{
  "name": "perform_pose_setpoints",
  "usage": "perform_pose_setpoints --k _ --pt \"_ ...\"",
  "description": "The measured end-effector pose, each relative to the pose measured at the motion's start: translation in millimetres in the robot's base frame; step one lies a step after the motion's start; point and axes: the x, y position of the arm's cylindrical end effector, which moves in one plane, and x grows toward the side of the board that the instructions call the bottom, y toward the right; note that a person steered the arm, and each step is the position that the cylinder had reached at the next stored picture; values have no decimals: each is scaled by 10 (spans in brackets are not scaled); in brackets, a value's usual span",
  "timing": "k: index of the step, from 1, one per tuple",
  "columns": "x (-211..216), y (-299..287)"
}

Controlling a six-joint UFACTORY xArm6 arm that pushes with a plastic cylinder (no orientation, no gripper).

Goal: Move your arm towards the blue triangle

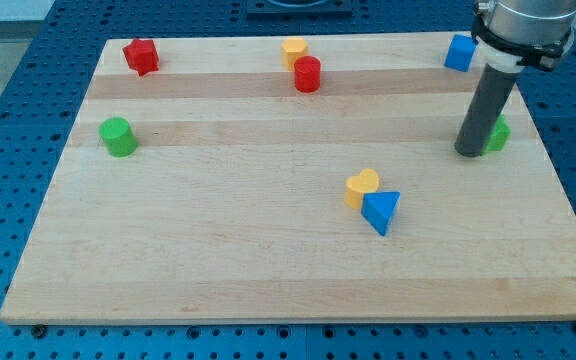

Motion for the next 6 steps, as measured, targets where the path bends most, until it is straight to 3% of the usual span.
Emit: perform_pose_setpoints --k 2,6 --pt "109 -105" --pt "920 -613"
